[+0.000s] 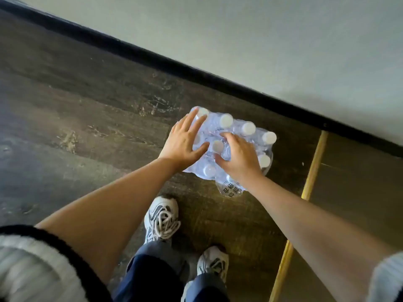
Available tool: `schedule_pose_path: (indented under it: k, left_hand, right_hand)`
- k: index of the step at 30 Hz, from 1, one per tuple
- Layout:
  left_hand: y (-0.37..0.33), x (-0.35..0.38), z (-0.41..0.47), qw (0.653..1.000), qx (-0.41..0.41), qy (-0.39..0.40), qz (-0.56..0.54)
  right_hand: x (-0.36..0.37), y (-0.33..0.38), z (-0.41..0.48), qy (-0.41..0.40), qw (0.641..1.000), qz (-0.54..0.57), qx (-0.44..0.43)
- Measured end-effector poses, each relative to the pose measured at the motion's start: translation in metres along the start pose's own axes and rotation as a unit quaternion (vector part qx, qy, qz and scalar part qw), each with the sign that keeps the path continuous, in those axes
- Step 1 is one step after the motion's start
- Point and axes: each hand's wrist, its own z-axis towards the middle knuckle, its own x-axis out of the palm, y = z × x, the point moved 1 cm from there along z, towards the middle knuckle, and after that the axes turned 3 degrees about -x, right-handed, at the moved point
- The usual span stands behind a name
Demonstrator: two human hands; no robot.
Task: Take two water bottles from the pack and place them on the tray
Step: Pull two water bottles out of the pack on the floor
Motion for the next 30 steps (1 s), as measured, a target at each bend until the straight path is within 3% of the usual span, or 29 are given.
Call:
schedule_pose_path:
  k: [6, 17, 26, 30]
  left_hand:
    - [0.011, 0.026, 0.005, 0.996, 0.021, -0.074, -0.056]
    - [0.016, 0.026, 0.006, 0.997, 0.023, -0.060, -0.034]
    - [0.002, 0.006, -0.007, 0.999, -0.004, 0.040, -0.021]
    - [-0.028, -0.010, -0.023, 0.996, 0.043, 0.004, -0.075]
  right_hand:
    - [0.021, -0.012, 0.018, -0.016, 0.999, -0.047, -0.016]
    - [0.003, -0.011, 0.026, -0.019, 0.995, -0.069, -0.070]
    - [-0.083, 0.032, -0.008, -0.044, 0.993, -0.038, -0.099]
    - [-0.134, 0.062, -0.021, -0.065, 0.989, -0.022, -0.128]
